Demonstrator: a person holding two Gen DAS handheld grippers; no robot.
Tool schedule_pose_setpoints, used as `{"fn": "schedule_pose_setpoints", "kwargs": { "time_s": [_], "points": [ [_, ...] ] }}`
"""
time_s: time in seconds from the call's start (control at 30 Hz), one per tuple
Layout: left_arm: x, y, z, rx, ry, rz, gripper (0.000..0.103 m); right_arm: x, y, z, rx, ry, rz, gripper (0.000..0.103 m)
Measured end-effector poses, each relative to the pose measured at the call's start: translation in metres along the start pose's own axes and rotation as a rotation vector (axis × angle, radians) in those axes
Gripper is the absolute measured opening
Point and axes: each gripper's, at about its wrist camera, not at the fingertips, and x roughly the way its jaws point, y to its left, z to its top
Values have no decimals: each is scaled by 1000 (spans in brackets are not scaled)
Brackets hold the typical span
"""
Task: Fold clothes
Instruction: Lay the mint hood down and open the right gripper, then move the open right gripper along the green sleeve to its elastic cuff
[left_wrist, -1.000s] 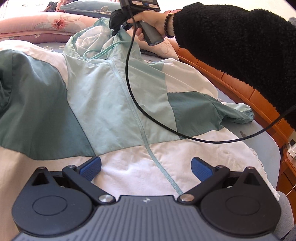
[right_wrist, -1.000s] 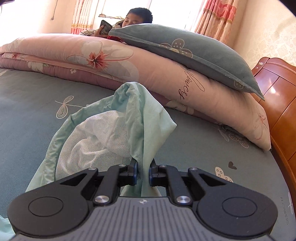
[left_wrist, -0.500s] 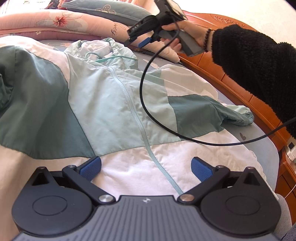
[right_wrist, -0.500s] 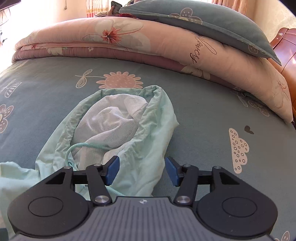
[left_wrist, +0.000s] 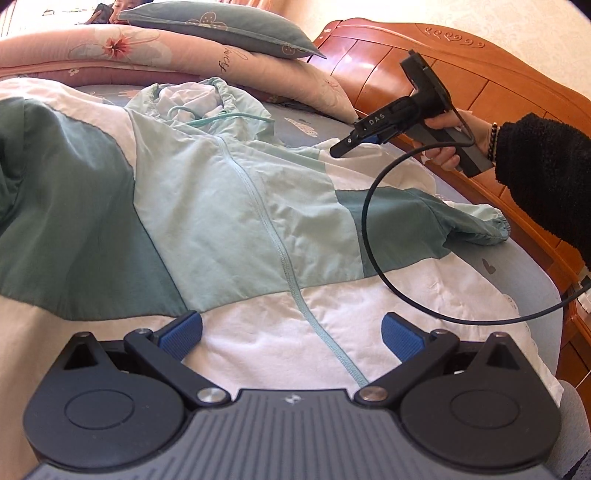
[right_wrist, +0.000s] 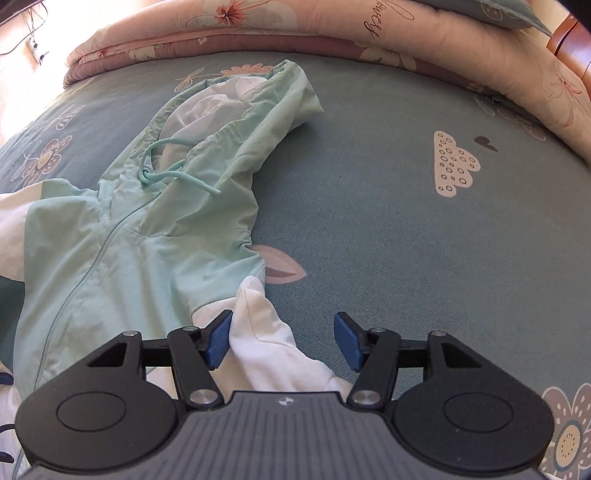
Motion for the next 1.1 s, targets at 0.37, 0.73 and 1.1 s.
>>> {"fn": "schedule_pose_setpoints", "kwargs": {
  "time_s": [0.37, 0.73, 1.1],
  "points": [
    [-5, 11, 50, -64, 14, 47, 102, 16, -5, 3, 82, -96, -216, 17],
    [8, 5, 55, -24, 245, 62, 102, -64, -17, -17, 144, -148, -178, 31],
    [11, -21, 49, 63, 284, 56, 102, -134, -56, -113, 363, -169, -183, 50]
  ]
}}
